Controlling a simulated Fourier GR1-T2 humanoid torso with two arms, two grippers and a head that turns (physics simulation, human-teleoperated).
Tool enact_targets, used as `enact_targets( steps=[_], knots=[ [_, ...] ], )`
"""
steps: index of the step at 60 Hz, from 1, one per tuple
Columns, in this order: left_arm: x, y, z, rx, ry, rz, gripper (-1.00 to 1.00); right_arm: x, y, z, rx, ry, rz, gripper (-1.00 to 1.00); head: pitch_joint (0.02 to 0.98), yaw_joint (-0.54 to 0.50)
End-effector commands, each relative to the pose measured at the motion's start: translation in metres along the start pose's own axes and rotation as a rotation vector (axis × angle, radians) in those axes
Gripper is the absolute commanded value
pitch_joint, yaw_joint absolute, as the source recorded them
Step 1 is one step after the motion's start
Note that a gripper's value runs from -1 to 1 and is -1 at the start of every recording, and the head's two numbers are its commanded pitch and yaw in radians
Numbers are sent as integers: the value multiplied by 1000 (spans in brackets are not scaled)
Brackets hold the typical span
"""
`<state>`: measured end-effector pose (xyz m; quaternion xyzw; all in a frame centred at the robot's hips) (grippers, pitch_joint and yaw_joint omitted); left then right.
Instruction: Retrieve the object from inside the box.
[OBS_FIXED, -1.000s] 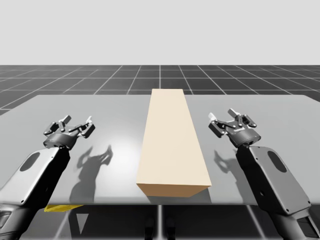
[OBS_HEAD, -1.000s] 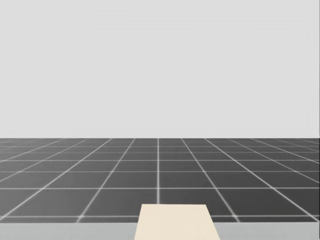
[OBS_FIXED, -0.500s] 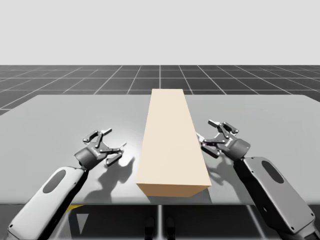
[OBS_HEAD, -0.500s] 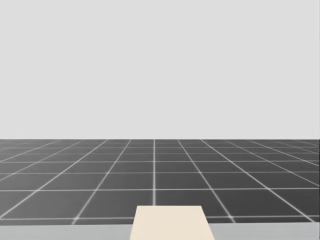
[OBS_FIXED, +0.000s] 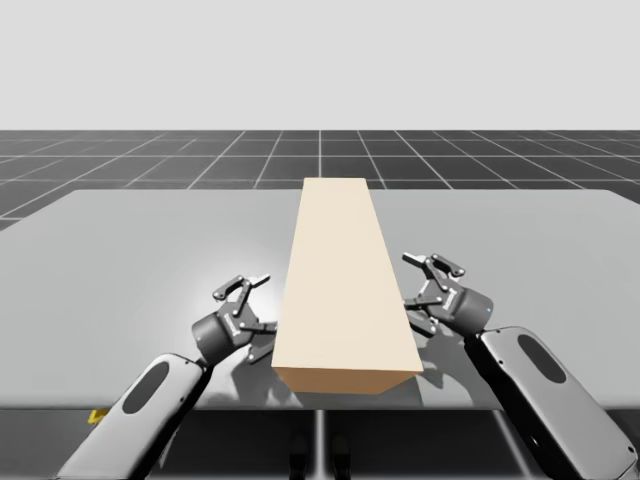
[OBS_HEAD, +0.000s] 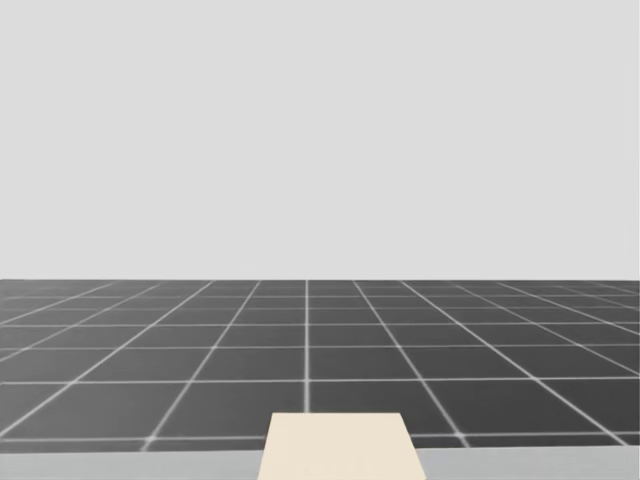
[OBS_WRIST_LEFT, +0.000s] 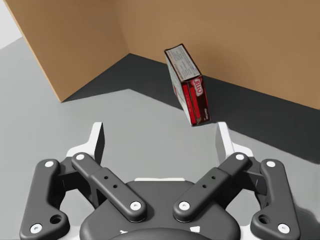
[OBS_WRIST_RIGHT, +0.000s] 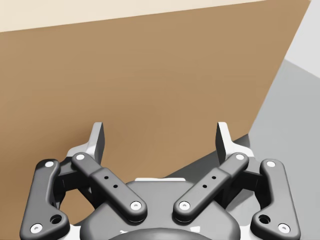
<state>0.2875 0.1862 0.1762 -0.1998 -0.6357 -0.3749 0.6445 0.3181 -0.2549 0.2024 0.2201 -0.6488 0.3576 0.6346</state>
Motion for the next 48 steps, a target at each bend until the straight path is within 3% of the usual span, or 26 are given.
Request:
enact_targets(
  steps=[1,13,27,32,44,48],
  knots=[
    [2,-11,-25,-23,-37,58,-1000,-1,4,0,21,1,1,-1000,63,-24],
    [-3,-15,-59,-38,-2,84,-1000,-3,2,7,16,7,-9,-1000,67,-22],
    [-4,-13,-92,-48,12,152,-1000,-4,-1,17,38,23,-7,-1000,76,-18],
    [-13,-11,-108,-40,28,194,-1000,-5,1,19,54,32,-3,-1000,80,-20],
    [-22,-8,-134,-50,56,171,-1000,-3,2,22,69,27,1,-1000,98,-25],
    [-23,-8,-142,-54,66,196,-1000,-3,2,22,68,29,0,-1000,102,-27]
  ],
)
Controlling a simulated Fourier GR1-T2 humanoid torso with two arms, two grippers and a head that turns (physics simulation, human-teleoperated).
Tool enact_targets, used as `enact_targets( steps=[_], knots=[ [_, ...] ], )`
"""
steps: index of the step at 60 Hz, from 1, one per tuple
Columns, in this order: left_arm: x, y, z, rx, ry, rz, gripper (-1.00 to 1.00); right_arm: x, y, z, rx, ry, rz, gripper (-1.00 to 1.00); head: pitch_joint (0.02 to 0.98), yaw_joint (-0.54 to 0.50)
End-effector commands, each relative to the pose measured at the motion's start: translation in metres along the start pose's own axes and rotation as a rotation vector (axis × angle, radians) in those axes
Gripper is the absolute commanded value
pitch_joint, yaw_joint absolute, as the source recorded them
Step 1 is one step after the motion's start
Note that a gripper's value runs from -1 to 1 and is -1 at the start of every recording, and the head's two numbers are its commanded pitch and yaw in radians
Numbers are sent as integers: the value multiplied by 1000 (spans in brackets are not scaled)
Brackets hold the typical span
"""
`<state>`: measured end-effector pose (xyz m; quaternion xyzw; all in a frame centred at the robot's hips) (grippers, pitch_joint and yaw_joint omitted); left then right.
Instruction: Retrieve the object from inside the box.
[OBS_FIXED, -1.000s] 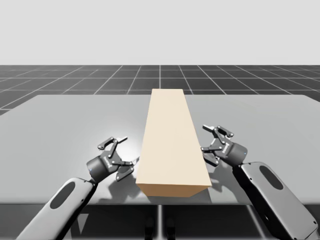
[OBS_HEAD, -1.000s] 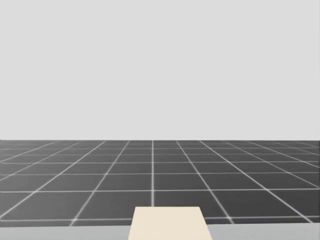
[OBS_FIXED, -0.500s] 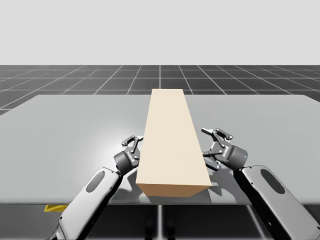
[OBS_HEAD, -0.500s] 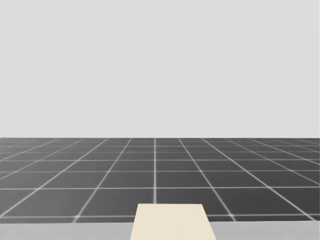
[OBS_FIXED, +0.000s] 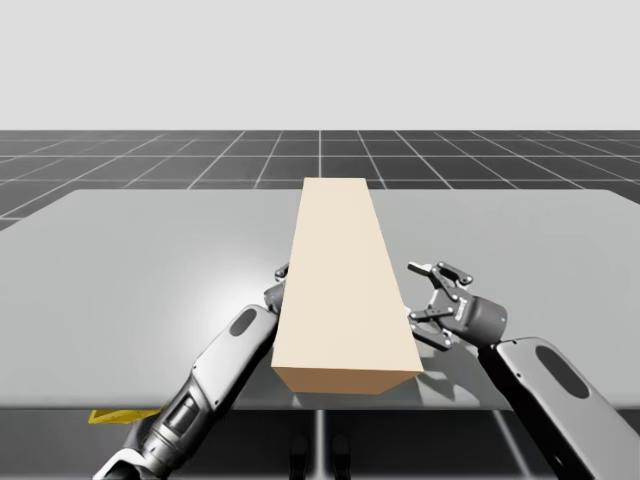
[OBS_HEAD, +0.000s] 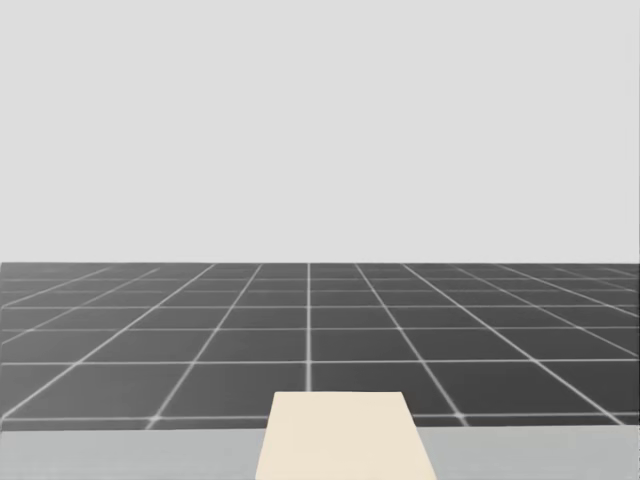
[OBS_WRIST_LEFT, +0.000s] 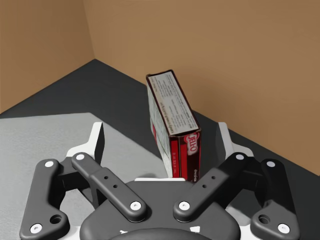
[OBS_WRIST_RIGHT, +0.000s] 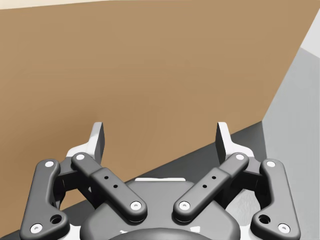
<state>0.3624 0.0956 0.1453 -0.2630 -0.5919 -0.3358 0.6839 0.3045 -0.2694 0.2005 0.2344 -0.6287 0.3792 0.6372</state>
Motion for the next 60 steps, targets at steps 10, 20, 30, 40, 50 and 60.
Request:
enact_targets(
  steps=[10,20,30,40,50,60],
  knots=[
    [-11,-1,-31,-22,40,58,921,0,1,4,16,2,3,-1000,109,-25],
    [-7,3,-26,3,42,59,1000,1,2,5,22,4,1,-1000,105,-27],
    [6,35,9,107,15,83,1000,0,2,7,30,12,-3,-1000,103,-27],
    [18,57,62,199,3,87,1000,-2,2,8,36,23,-4,-1000,103,-23],
    [32,68,109,288,-9,57,1000,-2,2,9,40,28,-5,-1000,100,-26],
    [55,84,132,346,-36,25,1000,-2,3,9,43,28,-6,-1000,95,-26]
  ],
)
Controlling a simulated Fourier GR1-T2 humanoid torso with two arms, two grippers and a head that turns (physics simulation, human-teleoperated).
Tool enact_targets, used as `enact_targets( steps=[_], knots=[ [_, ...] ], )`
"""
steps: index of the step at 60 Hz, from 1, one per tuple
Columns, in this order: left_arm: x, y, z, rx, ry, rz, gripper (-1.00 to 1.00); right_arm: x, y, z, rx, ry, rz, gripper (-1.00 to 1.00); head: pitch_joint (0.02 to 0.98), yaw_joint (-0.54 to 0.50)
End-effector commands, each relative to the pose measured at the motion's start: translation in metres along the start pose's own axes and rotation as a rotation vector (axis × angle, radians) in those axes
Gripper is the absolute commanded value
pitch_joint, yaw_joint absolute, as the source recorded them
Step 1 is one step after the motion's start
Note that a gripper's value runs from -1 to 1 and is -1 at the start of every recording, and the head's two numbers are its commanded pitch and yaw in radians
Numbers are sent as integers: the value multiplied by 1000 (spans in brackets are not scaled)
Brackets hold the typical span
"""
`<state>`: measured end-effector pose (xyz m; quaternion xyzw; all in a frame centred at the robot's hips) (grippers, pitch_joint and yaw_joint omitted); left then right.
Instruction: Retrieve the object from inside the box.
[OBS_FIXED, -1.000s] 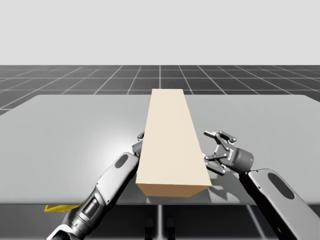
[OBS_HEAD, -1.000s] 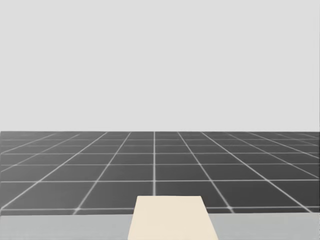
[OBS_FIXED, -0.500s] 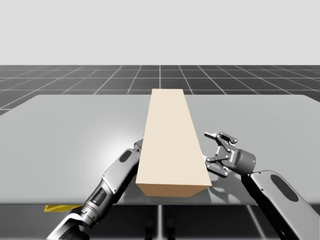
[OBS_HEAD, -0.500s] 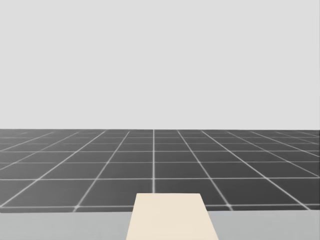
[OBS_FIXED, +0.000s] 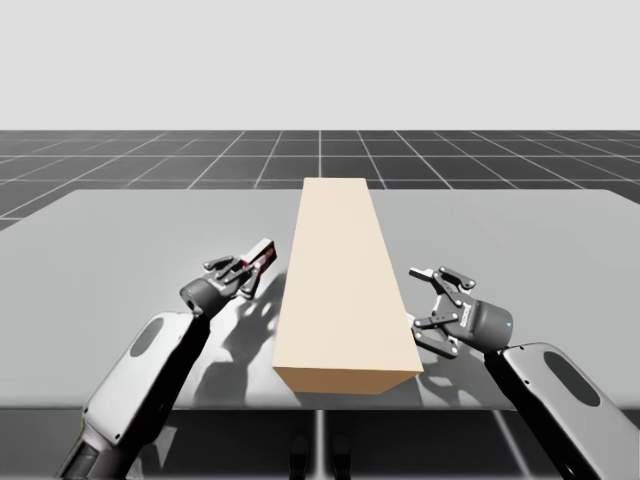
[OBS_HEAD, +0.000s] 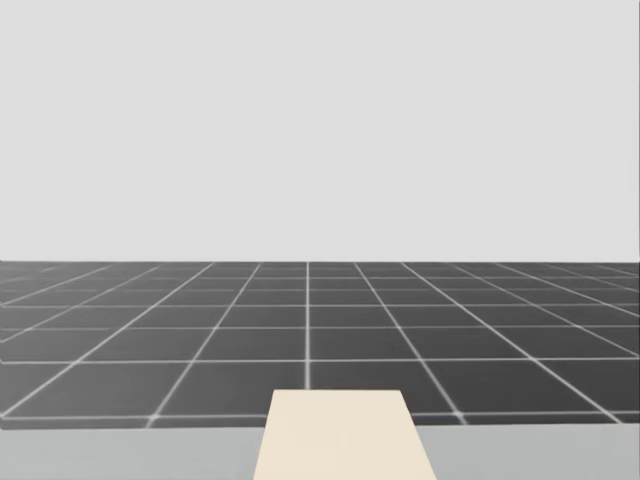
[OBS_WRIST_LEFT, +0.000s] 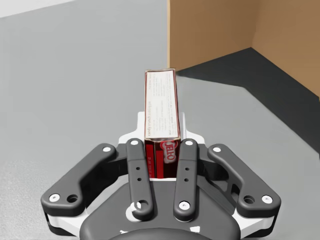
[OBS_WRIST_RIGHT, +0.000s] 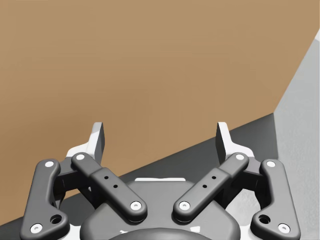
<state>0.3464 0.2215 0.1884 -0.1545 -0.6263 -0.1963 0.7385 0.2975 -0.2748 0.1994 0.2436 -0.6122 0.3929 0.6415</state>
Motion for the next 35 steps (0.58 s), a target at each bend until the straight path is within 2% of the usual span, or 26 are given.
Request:
enact_targets(
  steps=[1,6,13,19,26,31,34,35],
  knots=[
    [39,22,15,-13,-68,-53,1000,-1,0,1,4,3,-1,-1000,93,-27],
    [55,29,17,7,-88,-61,1000,-1,0,1,5,3,-2,-1000,89,-28],
    [80,33,18,28,-108,-109,1000,-1,0,1,8,4,-2,-1000,87,-30],
    [111,33,18,44,-131,-160,1000,-2,0,1,11,11,-2,-1000,83,-28],
    [148,35,19,60,-183,-179,1000,-2,-1,2,11,22,-10,-1000,79,-29],
    [177,34,21,80,-222,-194,1000,-1,-2,2,0,27,-24,-1000,76,-29],
    [195,32,22,97,-243,-216,1000,-1,-4,2,-8,45,-52,-1000,74,-29],
    [198,31,22,101,-247,-219,1000,0,-5,3,-12,52,-52,-1000,74,-29]
  ],
)
